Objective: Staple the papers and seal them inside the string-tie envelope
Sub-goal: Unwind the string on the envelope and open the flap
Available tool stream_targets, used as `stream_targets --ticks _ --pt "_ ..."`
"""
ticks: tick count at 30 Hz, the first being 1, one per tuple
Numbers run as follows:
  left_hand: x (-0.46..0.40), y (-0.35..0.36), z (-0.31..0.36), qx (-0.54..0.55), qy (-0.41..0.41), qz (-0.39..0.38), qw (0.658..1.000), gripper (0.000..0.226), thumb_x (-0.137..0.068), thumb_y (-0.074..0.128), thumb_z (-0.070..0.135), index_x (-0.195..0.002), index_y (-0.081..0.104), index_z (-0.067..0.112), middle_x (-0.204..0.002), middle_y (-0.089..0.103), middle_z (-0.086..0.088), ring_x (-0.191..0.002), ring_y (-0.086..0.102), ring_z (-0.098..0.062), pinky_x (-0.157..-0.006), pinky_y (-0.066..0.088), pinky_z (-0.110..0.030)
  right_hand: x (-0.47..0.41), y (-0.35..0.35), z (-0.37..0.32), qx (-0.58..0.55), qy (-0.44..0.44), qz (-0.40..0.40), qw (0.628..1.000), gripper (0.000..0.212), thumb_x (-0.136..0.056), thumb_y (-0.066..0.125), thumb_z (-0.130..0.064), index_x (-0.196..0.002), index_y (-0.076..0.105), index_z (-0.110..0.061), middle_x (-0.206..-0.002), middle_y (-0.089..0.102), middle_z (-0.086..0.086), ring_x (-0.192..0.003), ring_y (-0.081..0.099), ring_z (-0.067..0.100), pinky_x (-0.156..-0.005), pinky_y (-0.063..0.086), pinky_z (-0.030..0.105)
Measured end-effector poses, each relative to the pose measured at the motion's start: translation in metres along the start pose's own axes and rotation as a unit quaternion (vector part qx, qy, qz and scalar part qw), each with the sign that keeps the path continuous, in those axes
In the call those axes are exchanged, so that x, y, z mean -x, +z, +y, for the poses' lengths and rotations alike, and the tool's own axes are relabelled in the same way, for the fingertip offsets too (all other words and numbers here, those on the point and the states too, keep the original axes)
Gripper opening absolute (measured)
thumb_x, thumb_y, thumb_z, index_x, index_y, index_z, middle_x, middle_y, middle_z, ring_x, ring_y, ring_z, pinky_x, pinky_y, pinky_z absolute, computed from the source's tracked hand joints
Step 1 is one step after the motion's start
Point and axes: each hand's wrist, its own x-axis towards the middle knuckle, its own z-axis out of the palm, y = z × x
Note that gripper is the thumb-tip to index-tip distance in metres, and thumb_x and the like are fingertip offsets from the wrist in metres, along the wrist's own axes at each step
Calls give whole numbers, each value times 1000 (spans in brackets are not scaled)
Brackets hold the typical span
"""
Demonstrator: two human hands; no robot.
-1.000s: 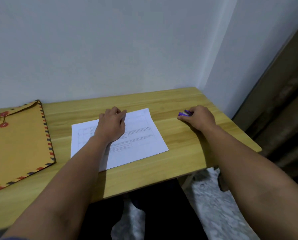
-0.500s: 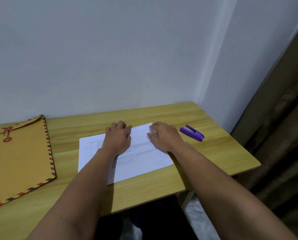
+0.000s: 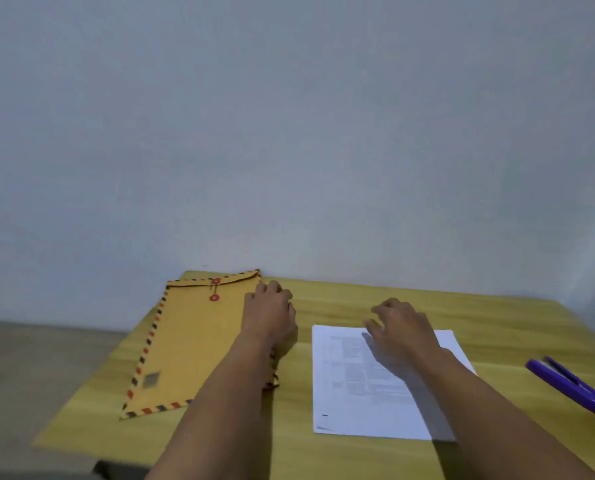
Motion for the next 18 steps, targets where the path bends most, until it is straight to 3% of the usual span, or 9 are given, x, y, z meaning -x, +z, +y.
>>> stream_targets --ticks 5,9,13,18 --pt "26 -2 -113 -6 -106 12 994 42 -99 39 40 -132 60 26 -137 54 2 -129 45 -24 -106 40 -47 -49 15 -101 -23 -77 -49 996 49 -104 46 -54 -142 62 -27 -144 56 -1 -134 53 25 -105 44 44" --pt "29 9 -177 6 -139 -42 989 46 -100 34 43 -133 58 23 -147 50 -3 -137 43 -26 -112 38 -48 -73 34 -181 -63 -149 -70 984 53 -106 43 -53 -149 55 -25 -152 52 2 -138 50 24 -110 42 44" --pt "37 20 -190 25 -146 -48 988 56 -105 26 47 -155 34 25 -166 25 -4 -155 17 -27 -125 13 -46 -73 51 -225 -61 -205 -121 969 63 -106 40 -57 -158 43 -21 -169 35 6 -154 33 25 -123 31 47" --pt "44 15 -184 26 -133 -54 989 58 -105 24 48 -158 28 26 -168 20 -3 -156 11 -24 -126 9 -45 -62 57 -234 -39 -199 -151 967 64 -104 38 -62 -153 49 -22 -167 37 7 -154 32 25 -125 26 51"
